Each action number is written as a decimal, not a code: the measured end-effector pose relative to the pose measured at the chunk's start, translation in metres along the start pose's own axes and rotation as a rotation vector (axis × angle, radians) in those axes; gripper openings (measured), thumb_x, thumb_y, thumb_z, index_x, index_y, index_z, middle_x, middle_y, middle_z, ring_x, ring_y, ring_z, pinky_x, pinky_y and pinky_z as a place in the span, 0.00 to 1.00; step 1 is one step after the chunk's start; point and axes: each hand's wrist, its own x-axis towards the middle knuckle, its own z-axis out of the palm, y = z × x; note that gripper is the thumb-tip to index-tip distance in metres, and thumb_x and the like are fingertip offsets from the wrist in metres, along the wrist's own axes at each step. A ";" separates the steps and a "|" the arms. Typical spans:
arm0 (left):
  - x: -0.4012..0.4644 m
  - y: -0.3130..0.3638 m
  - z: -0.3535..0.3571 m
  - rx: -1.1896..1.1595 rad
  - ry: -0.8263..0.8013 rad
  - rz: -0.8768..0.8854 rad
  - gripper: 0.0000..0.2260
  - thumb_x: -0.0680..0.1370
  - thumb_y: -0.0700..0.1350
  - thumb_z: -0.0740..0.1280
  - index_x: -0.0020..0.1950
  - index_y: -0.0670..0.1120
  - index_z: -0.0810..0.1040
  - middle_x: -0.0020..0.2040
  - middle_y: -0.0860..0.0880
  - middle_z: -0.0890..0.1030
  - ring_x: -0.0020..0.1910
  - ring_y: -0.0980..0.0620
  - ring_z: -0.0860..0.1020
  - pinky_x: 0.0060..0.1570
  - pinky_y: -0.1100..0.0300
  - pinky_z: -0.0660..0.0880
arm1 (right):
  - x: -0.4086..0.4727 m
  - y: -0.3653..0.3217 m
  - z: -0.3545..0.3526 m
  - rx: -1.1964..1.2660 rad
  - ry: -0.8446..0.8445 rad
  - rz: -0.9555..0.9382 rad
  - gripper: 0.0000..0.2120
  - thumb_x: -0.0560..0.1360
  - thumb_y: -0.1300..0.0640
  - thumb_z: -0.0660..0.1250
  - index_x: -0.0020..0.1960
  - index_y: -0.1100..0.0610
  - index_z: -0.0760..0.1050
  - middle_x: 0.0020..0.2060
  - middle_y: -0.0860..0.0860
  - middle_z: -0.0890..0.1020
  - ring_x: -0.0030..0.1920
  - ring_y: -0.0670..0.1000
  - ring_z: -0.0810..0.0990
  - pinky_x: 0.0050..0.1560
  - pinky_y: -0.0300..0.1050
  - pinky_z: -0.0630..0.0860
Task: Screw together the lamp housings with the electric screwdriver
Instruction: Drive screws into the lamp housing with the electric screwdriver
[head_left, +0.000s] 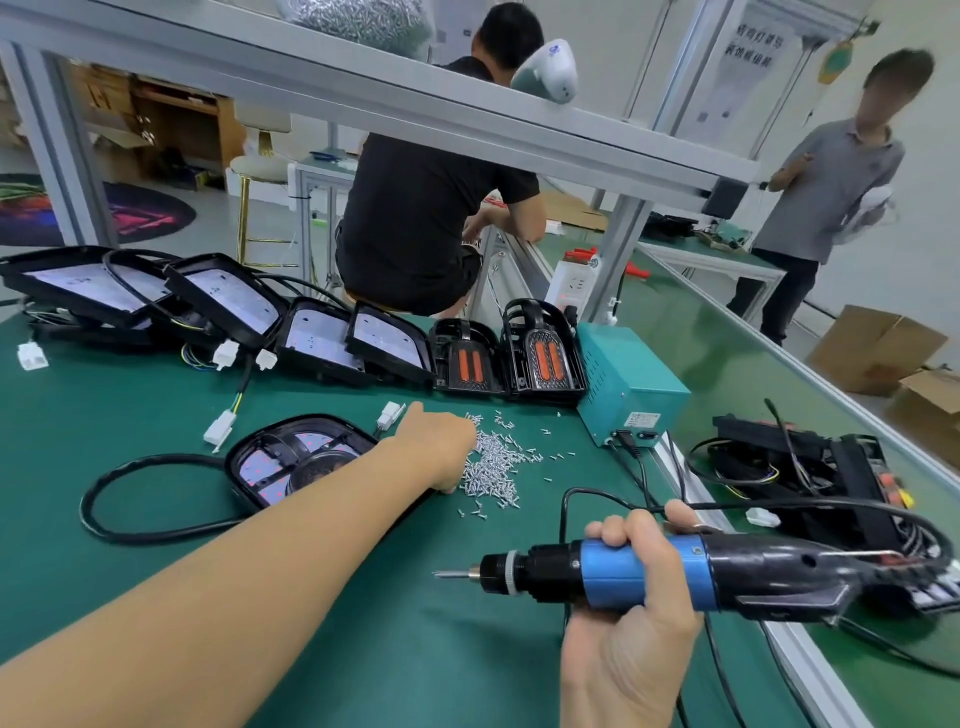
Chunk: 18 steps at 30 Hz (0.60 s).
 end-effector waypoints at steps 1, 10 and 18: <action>0.000 0.000 0.000 0.004 -0.006 0.004 0.15 0.70 0.33 0.65 0.30 0.46 0.63 0.29 0.50 0.67 0.30 0.52 0.64 0.63 0.48 0.61 | 0.000 0.000 0.000 0.001 -0.004 -0.003 0.14 0.66 0.65 0.66 0.49 0.51 0.73 0.30 0.48 0.73 0.31 0.48 0.75 0.40 0.38 0.77; -0.012 -0.009 -0.002 -0.134 0.136 0.085 0.11 0.72 0.33 0.55 0.33 0.47 0.61 0.31 0.48 0.61 0.33 0.47 0.58 0.48 0.52 0.60 | 0.007 -0.011 0.007 0.048 -0.052 -0.009 0.13 0.70 0.68 0.64 0.48 0.51 0.72 0.31 0.47 0.72 0.31 0.46 0.74 0.41 0.37 0.77; -0.095 -0.038 0.005 -0.938 0.470 0.051 0.07 0.78 0.45 0.65 0.40 0.53 0.75 0.35 0.54 0.77 0.34 0.58 0.73 0.38 0.65 0.70 | 0.018 -0.017 0.025 0.121 -0.136 0.016 0.13 0.72 0.68 0.62 0.47 0.50 0.73 0.30 0.46 0.73 0.31 0.45 0.74 0.42 0.39 0.76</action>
